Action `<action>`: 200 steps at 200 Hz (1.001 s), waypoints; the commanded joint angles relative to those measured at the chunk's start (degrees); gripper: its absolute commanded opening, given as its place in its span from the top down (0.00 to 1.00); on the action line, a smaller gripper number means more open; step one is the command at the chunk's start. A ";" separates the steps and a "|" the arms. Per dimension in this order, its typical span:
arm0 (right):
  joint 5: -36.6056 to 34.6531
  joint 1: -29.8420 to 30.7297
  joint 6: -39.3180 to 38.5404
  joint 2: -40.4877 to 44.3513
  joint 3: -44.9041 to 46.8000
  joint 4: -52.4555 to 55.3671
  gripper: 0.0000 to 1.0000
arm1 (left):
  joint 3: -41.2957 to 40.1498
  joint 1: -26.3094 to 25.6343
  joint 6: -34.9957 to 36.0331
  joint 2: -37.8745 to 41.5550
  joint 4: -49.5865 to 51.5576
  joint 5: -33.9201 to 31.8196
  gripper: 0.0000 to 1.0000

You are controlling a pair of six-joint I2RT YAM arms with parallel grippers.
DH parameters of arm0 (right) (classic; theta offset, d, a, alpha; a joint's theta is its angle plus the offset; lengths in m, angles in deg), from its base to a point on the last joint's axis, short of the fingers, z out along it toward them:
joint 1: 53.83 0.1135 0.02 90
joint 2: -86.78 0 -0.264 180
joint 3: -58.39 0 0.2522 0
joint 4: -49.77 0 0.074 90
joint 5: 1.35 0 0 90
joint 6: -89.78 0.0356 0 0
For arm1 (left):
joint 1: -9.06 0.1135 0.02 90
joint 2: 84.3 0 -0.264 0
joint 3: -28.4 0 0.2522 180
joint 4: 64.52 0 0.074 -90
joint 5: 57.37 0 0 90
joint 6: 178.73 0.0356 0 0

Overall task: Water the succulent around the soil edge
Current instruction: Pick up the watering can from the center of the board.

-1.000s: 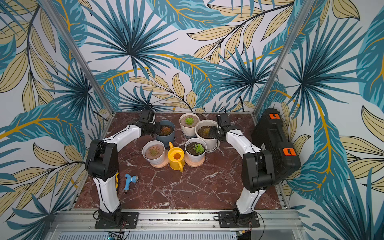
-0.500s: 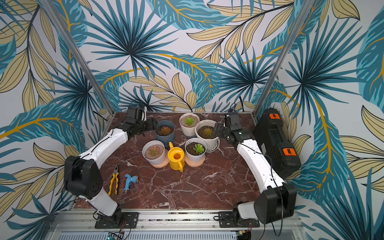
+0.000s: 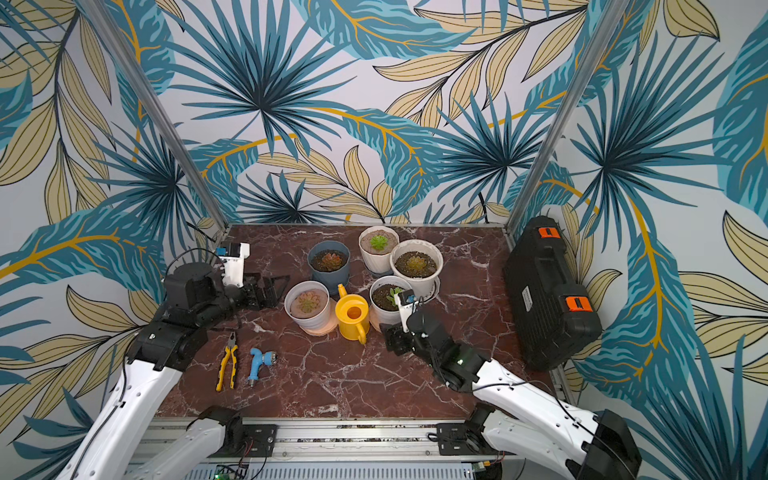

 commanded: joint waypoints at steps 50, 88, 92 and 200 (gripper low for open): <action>-11.71 10.74 -1.26 -17.24 8.43 -36.87 0.27 | -8.04 0.01 3.78 5.37 0.25 -1.49 0.00; -16.78 12.57 -0.81 -26.80 9.11 -48.61 0.31 | -8.83 0.23 3.61 5.80 1.08 -1.71 0.00; -17.65 12.72 -0.73 -27.55 9.18 -49.31 0.31 | -8.89 0.26 3.60 5.94 1.11 -1.73 0.00; -20.92 13.36 -3.38 -45.86 9.18 -67.14 0.38 | -9.91 0.28 3.18 7.50 0.63 -2.20 0.00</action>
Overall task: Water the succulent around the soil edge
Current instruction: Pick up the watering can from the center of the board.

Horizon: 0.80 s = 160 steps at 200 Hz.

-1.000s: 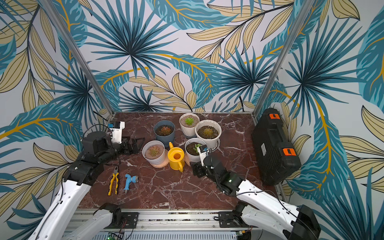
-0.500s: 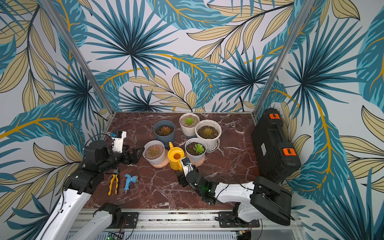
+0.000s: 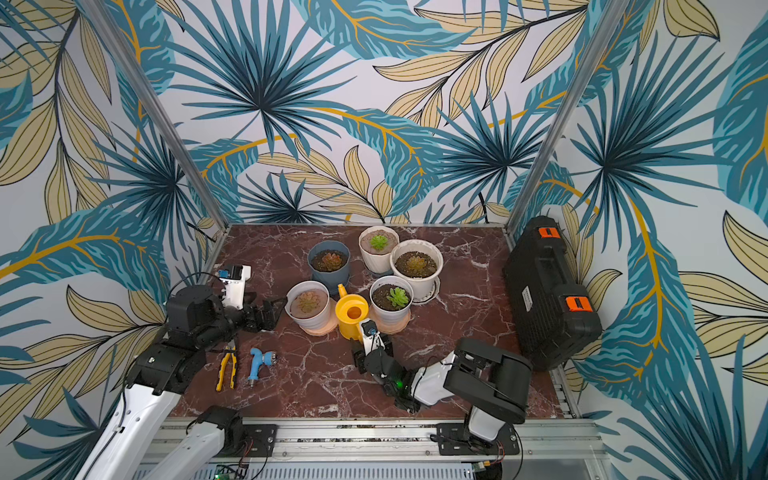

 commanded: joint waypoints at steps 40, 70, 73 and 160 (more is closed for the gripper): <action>-1.27 0.35 -4.17 -7.76 -0.33 -13.82 0.41 | -1.56 0.22 0.28 0.72 -0.72 -0.64 0.00; -2.03 0.39 -6.96 -9.85 -1.86 -16.50 0.43 | -1.61 0.21 0.18 0.66 -0.90 -0.65 0.00; -2.05 0.37 -7.19 -10.00 -2.13 -16.50 0.44 | -1.67 0.22 0.18 0.73 -0.90 -0.58 0.00; -4.43 1.75 -7.84 10.07 -0.38 -1.18 1.00 | -1.51 0.22 0.04 0.54 -0.90 -0.17 0.00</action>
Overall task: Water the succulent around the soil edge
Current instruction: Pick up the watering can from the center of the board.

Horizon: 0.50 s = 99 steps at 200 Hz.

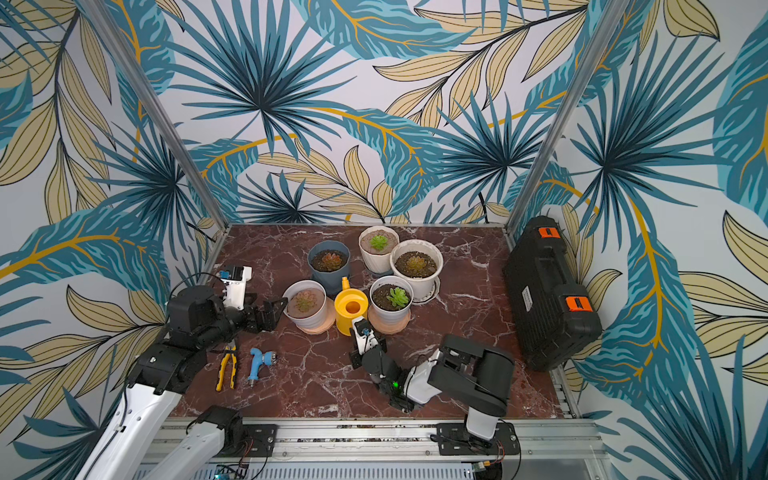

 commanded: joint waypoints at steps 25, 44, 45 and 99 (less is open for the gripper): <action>3.16 1.19 -0.15 24.15 -0.77 24.94 1.00 | -1.00 0.22 0.04 0.54 -1.09 0.10 0.00; 7.54 1.18 -2.22 35.11 -3.93 39.89 1.00 | -0.60 0.19 -0.94 0.54 -1.89 0.29 0.00; 7.84 1.18 -2.40 35.63 -4.17 40.87 1.00 | -0.60 0.20 -1.15 0.54 -1.98 0.38 0.00; 13.50 -0.14 -13.64 45.76 -19.08 77.51 1.00 | -1.64 -0.33 -16.49 -1.11 -16.15 4.35 0.00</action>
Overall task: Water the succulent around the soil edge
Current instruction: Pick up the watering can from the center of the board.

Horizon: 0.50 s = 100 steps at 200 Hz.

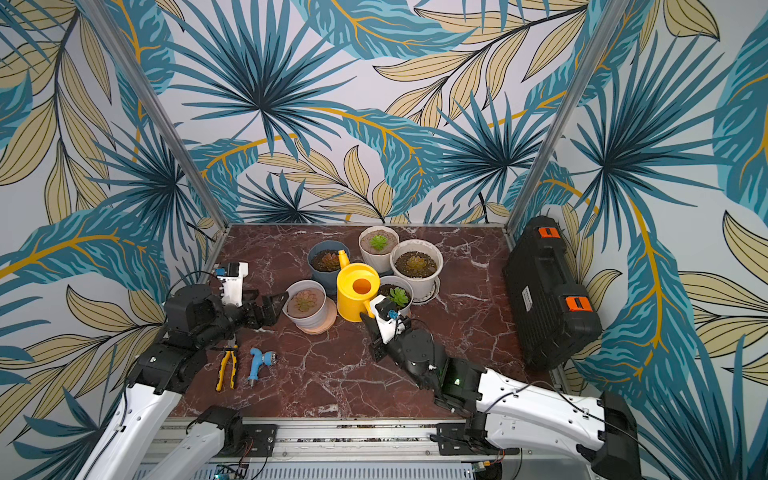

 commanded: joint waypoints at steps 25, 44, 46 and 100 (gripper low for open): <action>8.39 -1.18 -7.85 -1.91 -7.91 26.55 1.00 | 1.08 -3.78 -12.14 -4.91 -16.03 0.34 0.00; 13.82 -1.14 -9.35 -1.41 -6.88 22.97 1.00 | 5.61 -8.32 -10.97 -9.41 -15.51 -1.34 0.00; 14.42 -1.15 -9.52 -1.31 -6.59 22.18 1.00 | 5.93 -8.77 -10.72 -9.96 -15.34 -1.48 0.00; 19.38 -1.16 -10.96 1.63 -4.92 13.00 1.00 | 8.64 -15.78 -6.47 -18.07 -11.35 -7.86 0.00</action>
